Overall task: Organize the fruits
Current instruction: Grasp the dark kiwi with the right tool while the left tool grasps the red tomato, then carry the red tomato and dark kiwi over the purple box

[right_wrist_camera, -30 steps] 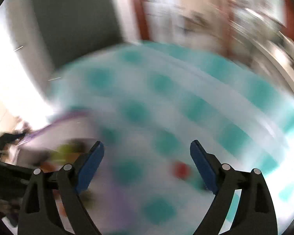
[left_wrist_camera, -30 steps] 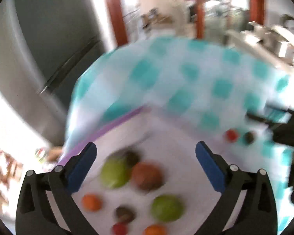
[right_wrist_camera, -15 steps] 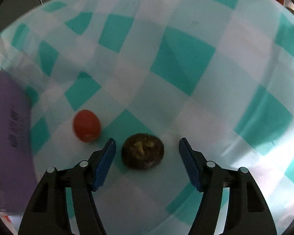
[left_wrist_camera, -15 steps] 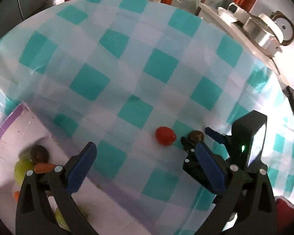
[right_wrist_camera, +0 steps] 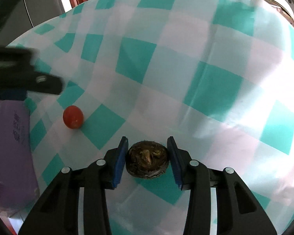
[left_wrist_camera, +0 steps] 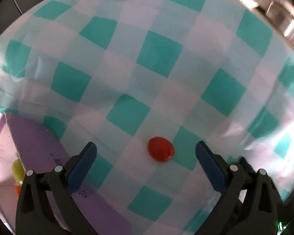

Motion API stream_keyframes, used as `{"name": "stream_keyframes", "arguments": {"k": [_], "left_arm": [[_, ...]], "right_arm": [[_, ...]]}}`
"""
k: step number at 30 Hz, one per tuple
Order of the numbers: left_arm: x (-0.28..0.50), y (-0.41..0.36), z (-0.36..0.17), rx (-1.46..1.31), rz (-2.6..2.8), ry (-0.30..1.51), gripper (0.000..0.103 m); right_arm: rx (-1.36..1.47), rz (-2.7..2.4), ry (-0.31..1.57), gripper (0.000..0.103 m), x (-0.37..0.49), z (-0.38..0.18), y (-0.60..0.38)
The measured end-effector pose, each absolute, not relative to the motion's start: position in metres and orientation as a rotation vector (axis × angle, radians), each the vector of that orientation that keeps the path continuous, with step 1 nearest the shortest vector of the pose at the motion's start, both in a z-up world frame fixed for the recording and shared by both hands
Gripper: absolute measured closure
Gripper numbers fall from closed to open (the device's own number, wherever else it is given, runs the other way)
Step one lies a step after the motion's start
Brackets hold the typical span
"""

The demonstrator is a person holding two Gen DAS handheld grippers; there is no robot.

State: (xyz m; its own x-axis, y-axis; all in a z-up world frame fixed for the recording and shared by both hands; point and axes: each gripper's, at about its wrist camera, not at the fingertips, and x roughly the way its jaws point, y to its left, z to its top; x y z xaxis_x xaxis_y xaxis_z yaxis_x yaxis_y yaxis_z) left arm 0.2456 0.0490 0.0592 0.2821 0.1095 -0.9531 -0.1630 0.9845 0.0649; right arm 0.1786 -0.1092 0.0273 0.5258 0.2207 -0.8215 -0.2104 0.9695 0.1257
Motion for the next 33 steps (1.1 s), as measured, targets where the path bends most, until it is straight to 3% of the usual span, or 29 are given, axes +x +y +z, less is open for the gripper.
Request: {"name": "stream_keyframes", "arguments": {"k": [5,7,8,11,12,13,15,21,33], "left_arm": [[0.252,0.021,0.029,0.145,0.271,1.223,0.003],[0.250,0.024,0.010,0.127,0.299,1.255,0.019],[0.249,0.026,0.002,0.114,0.301,1.274,0.019],[0.241,0.031,0.002,0.068,0.294,1.203,0.031],[0.240,0.031,0.002,0.069,0.256,1.185,0.043],[0.238,0.029,0.002,0.068,0.208,1.171,0.063],[0.236,0.025,0.002,0.072,0.172,1.173,0.066],[0.216,0.049,0.017,-0.273,-0.001,1.162,0.067],[0.164,0.051,0.132,-0.213,-0.142,0.989,0.067]], "right_arm": [[0.038,0.245,0.970,0.062,0.162,0.041,-0.135],[0.042,0.241,0.967,0.062,0.154,0.044,-0.144],[0.041,0.239,0.968,0.062,0.150,0.044,-0.146],[0.044,0.225,0.980,0.062,0.138,0.043,-0.151],[0.047,0.221,0.984,0.062,0.135,0.044,-0.154],[0.048,0.216,0.988,0.062,0.132,0.042,-0.154],[0.048,0.210,0.992,0.062,0.123,0.041,-0.151],[0.063,0.199,0.994,0.062,0.116,0.047,-0.149],[0.031,0.158,1.016,0.062,0.130,0.081,-0.144]]}}
